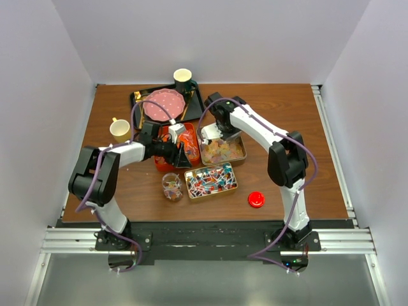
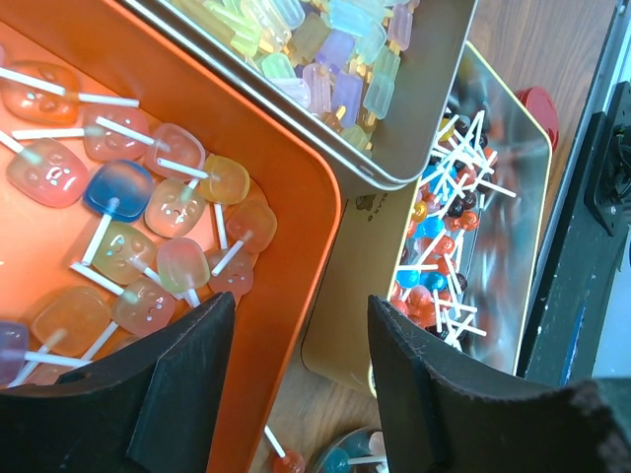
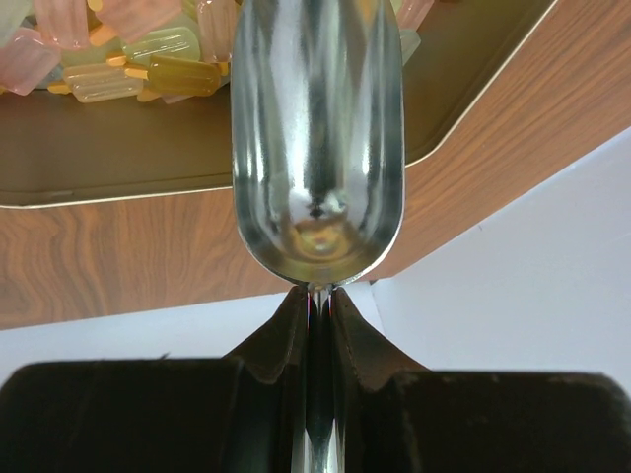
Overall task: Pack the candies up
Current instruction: Scoop the fake candies from the storage box.
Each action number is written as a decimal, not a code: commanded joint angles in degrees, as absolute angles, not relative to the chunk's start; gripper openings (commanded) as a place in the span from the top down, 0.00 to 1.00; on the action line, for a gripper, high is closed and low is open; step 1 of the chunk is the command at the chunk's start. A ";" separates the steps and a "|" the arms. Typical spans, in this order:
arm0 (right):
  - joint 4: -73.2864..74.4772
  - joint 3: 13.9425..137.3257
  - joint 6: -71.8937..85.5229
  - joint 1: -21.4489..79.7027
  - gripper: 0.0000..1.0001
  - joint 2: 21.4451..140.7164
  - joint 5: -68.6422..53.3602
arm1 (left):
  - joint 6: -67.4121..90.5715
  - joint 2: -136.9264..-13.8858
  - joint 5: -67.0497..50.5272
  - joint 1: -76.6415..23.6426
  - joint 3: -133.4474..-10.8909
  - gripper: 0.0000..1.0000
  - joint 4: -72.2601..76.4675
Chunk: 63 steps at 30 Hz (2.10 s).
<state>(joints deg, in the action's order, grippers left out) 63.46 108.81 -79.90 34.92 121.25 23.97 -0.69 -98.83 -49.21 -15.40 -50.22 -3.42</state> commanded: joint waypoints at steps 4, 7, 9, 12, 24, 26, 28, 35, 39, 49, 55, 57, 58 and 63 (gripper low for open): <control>67.85 107.93 -82.17 34.19 1.00 122.17 17.05 | -1.58 -100.46 -51.85 -15.47 -50.89 0.40 -1.32; 68.29 107.05 -82.79 33.49 1.00 120.94 16.96 | -1.67 -100.46 -52.03 -15.47 -50.98 0.40 -1.58; 69.43 107.14 -82.88 33.49 1.00 120.24 16.61 | -1.93 -100.55 -51.94 -15.47 -50.89 0.40 -1.58; 70.66 106.88 -83.14 33.40 1.00 119.45 16.96 | -1.85 -100.55 -51.94 -15.47 -50.89 0.40 -1.50; 71.02 103.36 -88.77 32.61 1.00 116.19 18.19 | -1.32 -101.69 -51.77 -15.47 -52.12 0.42 -1.23; 70.84 103.27 -87.98 32.78 1.00 116.63 18.81 | -1.14 -101.52 -51.86 -15.47 -52.03 0.42 -1.32; 70.93 103.53 -86.23 33.13 1.00 117.33 18.81 | -1.23 -101.43 -51.86 -15.47 -51.86 0.42 -1.14; 70.58 102.84 -82.53 34.19 1.00 119.09 16.17 | -0.88 -101.25 -52.21 -15.47 -50.89 0.43 -0.79; 68.82 100.90 -82.09 34.45 1.00 118.65 14.50 | -0.62 -101.78 -52.47 -15.47 -50.98 0.44 -0.88; 66.54 103.44 -78.40 36.03 1.00 122.07 11.86 | -0.44 -103.80 -53.70 -15.47 -52.03 0.47 -0.88; 67.85 109.15 -75.06 37.97 1.00 125.59 10.46 | -0.44 -104.15 -54.05 -15.47 -52.29 0.48 -0.88; 67.68 109.95 -74.19 39.10 1.00 125.95 9.23 | -0.44 -104.33 -54.40 -15.47 -52.47 0.48 -0.79; 67.50 110.47 -73.83 39.29 1.00 126.03 8.45 | -0.44 -104.50 -54.40 -15.47 -52.56 0.48 -0.88; 68.37 112.94 -70.06 40.08 1.00 126.82 1.69 | 1.67 -104.68 -54.76 -15.47 -53.00 0.48 -0.88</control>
